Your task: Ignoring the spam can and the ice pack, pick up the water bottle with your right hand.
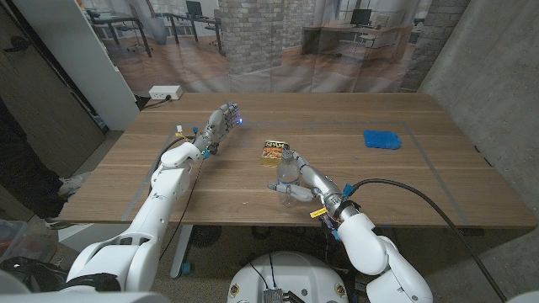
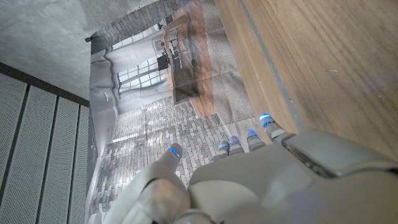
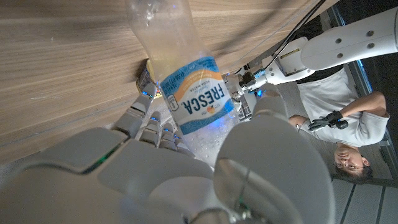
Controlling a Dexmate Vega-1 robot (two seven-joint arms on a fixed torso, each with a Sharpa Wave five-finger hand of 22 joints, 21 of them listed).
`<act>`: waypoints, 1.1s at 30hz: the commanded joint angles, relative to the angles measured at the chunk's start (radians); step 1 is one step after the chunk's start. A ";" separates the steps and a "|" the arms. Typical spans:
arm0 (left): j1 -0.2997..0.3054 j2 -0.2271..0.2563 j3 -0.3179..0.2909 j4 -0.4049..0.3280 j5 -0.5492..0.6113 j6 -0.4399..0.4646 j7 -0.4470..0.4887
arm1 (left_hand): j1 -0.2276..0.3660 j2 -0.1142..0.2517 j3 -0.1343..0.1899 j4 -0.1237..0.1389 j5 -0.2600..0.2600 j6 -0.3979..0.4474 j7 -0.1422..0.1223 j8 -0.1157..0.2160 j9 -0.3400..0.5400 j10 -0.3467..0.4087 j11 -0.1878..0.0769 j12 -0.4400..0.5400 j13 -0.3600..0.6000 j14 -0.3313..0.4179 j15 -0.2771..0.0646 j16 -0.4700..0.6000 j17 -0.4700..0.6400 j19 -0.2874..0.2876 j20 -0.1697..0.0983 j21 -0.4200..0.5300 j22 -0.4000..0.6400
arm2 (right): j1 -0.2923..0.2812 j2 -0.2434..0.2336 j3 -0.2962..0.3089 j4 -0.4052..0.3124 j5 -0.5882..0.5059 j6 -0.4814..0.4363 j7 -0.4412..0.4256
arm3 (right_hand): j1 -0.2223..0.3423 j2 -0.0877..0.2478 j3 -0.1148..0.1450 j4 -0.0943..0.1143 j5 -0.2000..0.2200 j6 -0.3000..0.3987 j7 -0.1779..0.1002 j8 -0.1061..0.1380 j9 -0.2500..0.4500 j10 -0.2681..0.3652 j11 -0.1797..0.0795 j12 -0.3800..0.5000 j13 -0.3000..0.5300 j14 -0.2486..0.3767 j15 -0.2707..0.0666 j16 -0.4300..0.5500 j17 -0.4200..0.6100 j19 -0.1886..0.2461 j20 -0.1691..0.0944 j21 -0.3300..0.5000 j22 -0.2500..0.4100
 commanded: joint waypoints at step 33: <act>-0.082 -0.029 -0.026 0.157 0.026 -0.059 -0.029 | -0.004 0.098 -0.009 -0.003 0.007 -0.073 0.002 0.004 0.004 -0.057 0.002 0.006 0.001 -0.075 0.002 0.008 0.002 -0.055 0.010 -0.004 0.003 | 0.068 0.125 -0.109 0.210 -0.208 -0.028 -0.429 | 0.373 0.241 -0.093 0.036 0.069 0.662 -0.143 0.258 0.106 0.626 -0.109 0.245 0.151 0.732 -0.244 0.304 0.236 0.588 -0.264 0.367 0.167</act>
